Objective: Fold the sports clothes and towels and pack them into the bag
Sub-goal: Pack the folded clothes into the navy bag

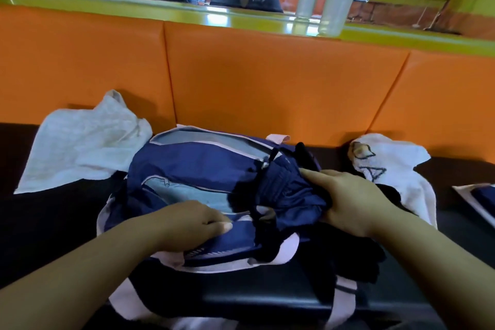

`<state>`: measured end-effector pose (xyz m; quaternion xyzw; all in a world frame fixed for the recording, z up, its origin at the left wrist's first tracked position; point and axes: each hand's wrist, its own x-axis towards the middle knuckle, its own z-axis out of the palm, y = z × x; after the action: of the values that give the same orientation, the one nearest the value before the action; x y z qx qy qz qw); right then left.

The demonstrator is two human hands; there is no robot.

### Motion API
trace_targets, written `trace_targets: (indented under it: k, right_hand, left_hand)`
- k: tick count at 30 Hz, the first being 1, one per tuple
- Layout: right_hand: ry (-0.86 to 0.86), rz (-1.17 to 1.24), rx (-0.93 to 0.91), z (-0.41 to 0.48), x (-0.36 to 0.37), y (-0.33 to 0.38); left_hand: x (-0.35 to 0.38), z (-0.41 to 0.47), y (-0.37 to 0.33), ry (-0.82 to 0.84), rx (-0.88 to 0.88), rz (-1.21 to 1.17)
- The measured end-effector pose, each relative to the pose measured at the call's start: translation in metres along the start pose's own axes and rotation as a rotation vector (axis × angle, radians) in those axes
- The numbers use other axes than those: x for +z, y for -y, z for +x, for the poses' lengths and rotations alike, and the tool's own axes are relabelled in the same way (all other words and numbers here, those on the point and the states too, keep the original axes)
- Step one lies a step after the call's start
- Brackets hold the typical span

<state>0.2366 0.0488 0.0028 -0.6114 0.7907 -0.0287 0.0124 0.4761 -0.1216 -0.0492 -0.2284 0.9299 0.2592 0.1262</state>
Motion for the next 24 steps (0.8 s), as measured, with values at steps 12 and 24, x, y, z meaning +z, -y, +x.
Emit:
trace_targets:
  k: [12, 24]
  right_hand:
    - [-0.021, -0.019, -0.188, -0.023, 0.028, -0.009]
    - [-0.100, -0.199, -0.370, -0.021, 0.030, -0.017]
  left_hand:
    - [-0.014, 0.037, 0.009, -0.545, 0.251, 0.732]
    - [-0.065, 0.078, -0.003, -0.375, -0.014, 0.401]
